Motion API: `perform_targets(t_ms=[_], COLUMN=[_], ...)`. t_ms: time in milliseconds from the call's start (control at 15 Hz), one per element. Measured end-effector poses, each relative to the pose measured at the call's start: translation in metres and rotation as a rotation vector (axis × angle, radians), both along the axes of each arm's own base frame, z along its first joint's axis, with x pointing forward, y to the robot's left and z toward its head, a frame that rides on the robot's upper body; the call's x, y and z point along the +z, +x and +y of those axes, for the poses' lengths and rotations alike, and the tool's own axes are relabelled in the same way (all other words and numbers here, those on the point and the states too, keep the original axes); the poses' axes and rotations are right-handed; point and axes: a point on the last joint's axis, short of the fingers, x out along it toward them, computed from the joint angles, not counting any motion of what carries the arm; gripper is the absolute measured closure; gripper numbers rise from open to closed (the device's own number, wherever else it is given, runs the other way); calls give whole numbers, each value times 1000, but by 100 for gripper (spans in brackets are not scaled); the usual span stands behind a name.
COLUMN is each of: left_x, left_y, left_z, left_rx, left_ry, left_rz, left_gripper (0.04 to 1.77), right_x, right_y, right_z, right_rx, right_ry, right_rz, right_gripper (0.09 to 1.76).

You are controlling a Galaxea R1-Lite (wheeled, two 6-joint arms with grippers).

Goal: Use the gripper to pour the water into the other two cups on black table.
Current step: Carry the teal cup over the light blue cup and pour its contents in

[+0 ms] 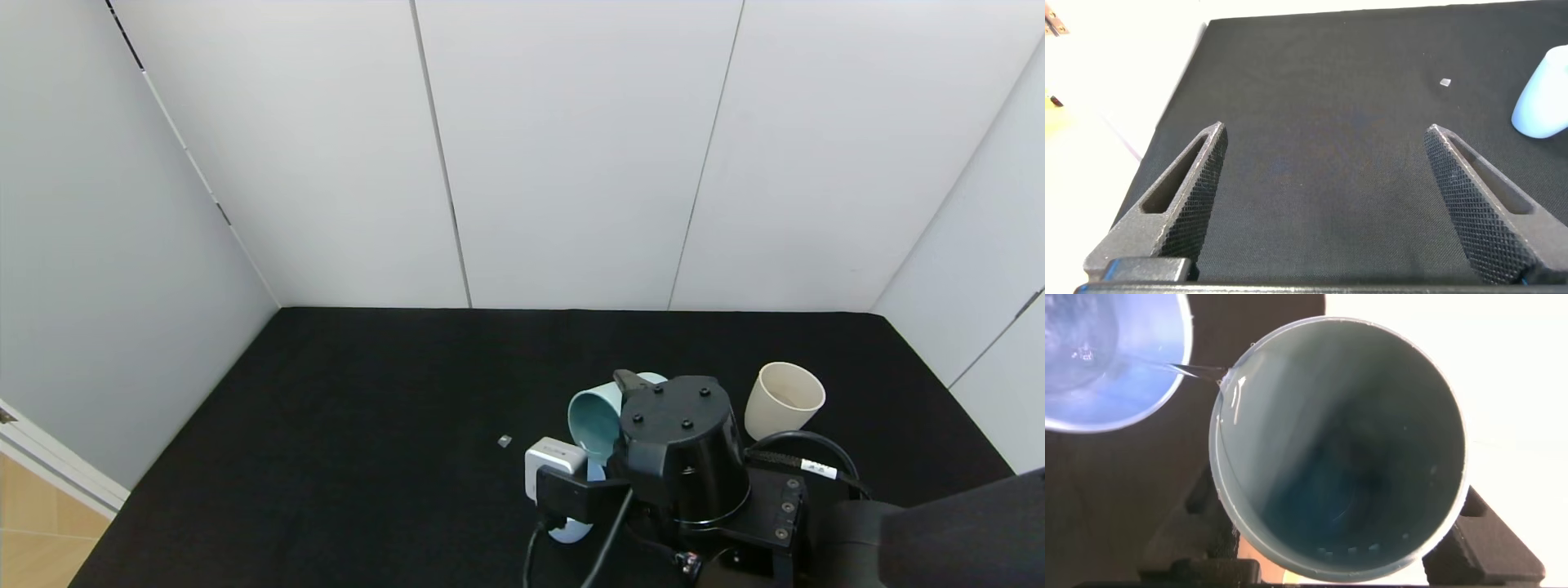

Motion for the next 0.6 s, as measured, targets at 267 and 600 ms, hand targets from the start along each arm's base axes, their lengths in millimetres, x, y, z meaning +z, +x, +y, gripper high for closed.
perform_targets(t_ms=[267, 600], left_x=[0, 0], left_y=[0, 0], left_z=[0, 0], left_rx=[0, 0], left_ry=[0, 0], left_rz=[0, 0], left_gripper=[9, 9], right_x=[1, 0], right_y=[1, 0], right_z=[-1, -1], right_rx=[-18, -82], right_ry=[93, 311], right_rz=[-13, 31], right_gripper=[65, 65])
